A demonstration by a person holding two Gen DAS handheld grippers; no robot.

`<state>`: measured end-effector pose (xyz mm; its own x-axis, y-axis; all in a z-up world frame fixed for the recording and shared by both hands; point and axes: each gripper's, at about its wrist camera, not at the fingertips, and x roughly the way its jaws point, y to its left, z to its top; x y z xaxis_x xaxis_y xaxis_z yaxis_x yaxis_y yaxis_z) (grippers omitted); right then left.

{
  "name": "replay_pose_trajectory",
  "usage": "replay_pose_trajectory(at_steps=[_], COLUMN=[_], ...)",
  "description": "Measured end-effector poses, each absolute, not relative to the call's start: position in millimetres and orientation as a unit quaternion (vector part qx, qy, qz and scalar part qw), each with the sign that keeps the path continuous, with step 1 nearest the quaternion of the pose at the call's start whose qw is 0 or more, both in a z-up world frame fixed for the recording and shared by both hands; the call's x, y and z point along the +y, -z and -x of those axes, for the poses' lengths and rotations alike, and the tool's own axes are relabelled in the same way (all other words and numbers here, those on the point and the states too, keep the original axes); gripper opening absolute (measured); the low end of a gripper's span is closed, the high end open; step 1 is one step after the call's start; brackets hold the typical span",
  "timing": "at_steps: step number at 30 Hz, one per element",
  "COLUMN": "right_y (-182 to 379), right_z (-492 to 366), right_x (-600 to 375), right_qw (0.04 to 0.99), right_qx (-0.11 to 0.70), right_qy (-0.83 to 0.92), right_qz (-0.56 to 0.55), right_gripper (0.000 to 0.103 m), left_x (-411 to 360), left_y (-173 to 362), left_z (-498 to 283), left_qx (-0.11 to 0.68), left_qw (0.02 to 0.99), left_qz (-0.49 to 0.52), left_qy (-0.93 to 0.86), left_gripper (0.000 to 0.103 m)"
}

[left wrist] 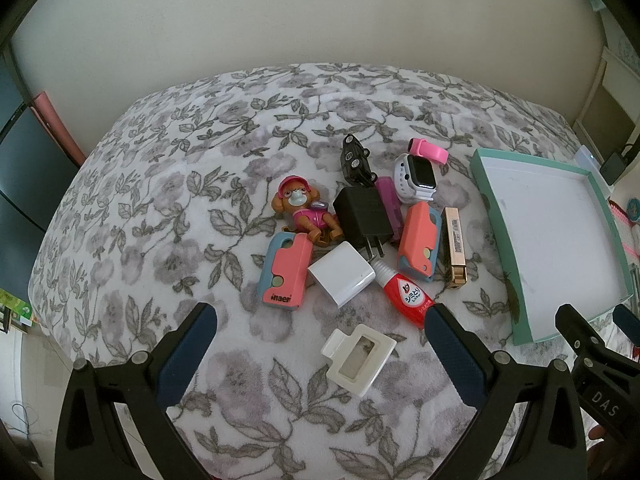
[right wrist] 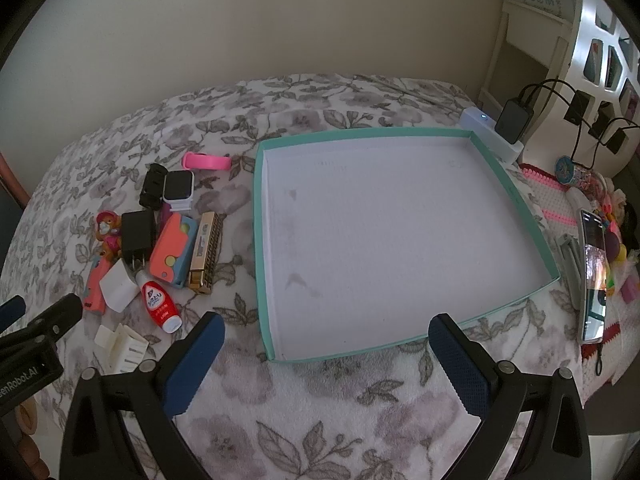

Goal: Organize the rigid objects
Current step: 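Reach both grippers toward the white hair clip and red bottle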

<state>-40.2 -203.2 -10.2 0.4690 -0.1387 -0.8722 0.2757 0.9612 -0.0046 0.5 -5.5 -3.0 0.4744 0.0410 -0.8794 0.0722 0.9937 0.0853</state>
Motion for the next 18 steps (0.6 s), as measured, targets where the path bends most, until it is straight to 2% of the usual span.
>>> replay_pose_trajectory(at_steps=[11, 18], right_y=[10, -3], right_z=[42, 25], right_x=[-204, -189], right_qw=[0.851, 0.851], right_qx=[0.507, 0.513], right_qy=[0.116, 0.081], right_qz=[-0.070, -0.074], right_gripper=[0.103, 0.103], left_x=[-2, -1], left_y=[5, 17], left_z=[-3, -7], left_qx=[0.524, 0.538], left_qw=[0.849, 0.835], left_qz=[-0.057, -0.108], left_qy=[0.022, 0.033], left_gripper=[0.103, 0.103])
